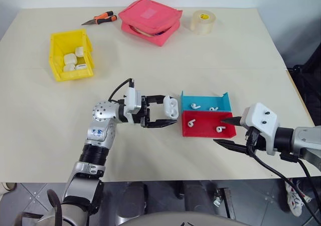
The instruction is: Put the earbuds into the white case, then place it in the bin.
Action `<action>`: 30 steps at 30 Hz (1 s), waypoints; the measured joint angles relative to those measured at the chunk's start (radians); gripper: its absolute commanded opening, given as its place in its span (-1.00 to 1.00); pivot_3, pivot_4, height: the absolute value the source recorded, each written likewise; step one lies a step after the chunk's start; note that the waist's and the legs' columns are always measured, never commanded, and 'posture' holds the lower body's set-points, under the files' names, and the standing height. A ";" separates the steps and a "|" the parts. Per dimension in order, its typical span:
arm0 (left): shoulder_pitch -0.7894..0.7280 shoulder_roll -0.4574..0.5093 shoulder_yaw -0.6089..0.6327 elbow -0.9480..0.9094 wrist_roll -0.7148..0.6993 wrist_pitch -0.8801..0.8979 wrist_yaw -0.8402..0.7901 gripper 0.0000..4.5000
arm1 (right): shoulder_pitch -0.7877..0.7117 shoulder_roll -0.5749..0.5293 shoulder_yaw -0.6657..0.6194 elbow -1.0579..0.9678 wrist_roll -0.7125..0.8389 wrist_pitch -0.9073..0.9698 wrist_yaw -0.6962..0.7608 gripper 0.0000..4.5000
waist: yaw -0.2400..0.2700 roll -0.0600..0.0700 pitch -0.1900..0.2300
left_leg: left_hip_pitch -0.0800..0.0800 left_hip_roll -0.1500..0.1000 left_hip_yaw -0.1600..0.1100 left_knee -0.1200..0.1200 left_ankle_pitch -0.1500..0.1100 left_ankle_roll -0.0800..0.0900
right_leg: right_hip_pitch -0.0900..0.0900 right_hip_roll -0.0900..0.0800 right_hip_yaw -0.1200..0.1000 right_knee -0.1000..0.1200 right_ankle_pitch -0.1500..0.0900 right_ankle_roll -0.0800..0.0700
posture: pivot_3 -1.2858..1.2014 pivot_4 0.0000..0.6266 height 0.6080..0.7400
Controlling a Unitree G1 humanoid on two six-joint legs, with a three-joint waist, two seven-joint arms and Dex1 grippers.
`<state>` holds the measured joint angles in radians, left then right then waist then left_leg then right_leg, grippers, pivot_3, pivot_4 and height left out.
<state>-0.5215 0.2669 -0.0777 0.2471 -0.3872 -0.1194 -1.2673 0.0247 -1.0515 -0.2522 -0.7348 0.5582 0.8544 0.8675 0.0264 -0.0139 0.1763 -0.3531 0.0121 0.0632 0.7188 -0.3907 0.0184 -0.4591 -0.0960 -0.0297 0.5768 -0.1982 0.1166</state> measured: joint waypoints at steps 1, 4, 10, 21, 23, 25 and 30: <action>0.006 0.004 -0.001 -0.012 -0.001 0.005 0.002 0.24 | 0.000 -0.015 0.002 0.000 0.000 0.005 0.004 0.60 | 0.000 0.000 0.000 | 0.000 0.000 0.000 0.000 0.000 0.000 | 0.000 0.000 0.000 0.000 0.000 0.000 | 0.03 -0.52 1.00; 0.040 0.016 -0.008 -0.052 -0.005 0.026 0.001 0.24 | -0.001 -0.078 0.008 0.002 -0.012 0.020 0.015 0.52 | -0.001 0.000 0.000 | 0.000 0.000 0.000 0.000 0.000 0.000 | 0.000 0.000 0.000 -0.001 0.001 0.001 | 0.03 -0.52 1.00; 0.073 0.017 -0.025 -0.092 -0.012 0.049 -0.003 0.24 | 0.000 -0.115 0.012 0.005 -0.030 0.021 0.025 -0.08 | 0.000 0.000 0.000 | 0.000 0.000 0.000 0.000 0.000 0.000 | 0.001 0.000 0.000 -0.002 0.001 0.001 | 0.03 -0.52 1.00; 0.103 0.004 -0.059 -0.122 -0.017 0.054 0.001 0.24 | 0.031 -0.232 0.008 -0.022 -0.057 0.054 0.069 -0.08 | 0.000 0.000 0.000 | 0.000 0.000 0.000 0.000 -0.001 0.001 | 0.001 0.000 0.001 -0.003 0.002 0.001 | 0.03 -0.52 1.00; 0.104 0.002 -0.059 -0.122 -0.018 0.054 0.001 0.24 | 0.026 -0.254 0.012 -0.021 -0.075 0.037 0.077 -0.08 | -0.001 0.000 0.000 | 0.000 0.000 0.000 0.000 -0.001 0.001 | 0.001 0.000 0.000 -0.003 0.002 0.001 | 0.03 -0.52 1.00; 0.106 0.002 -0.060 -0.123 -0.019 0.054 0.000 0.24 | 0.018 -0.267 0.025 -0.017 -0.093 0.020 0.083 -0.08 | -0.001 0.000 0.000 | 0.000 0.000 0.000 0.000 -0.001 0.001 | 0.001 0.000 0.000 -0.003 0.002 0.001 | 0.03 -0.52 1.00; 0.121 0.005 -0.059 -0.129 -0.023 0.054 -0.001 0.24 | -0.105 -0.309 0.164 0.062 -0.165 -0.067 0.124 -0.08 | -0.003 0.000 0.000 | 0.001 0.000 0.000 0.000 -0.001 0.001 | 0.001 0.000 0.001 -0.003 0.002 0.001 | 0.03 -0.52 1.00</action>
<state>-0.4008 0.2722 -0.1368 0.1177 -0.4100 -0.0652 -1.2683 -0.0804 -1.3603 -0.0879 -0.6728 0.3935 0.7871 0.9916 0.0235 -0.0135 0.1761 -0.3525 0.0123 0.0633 0.7187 -0.3914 0.0195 -0.4582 -0.0959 -0.0289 0.5734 -0.1966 0.1178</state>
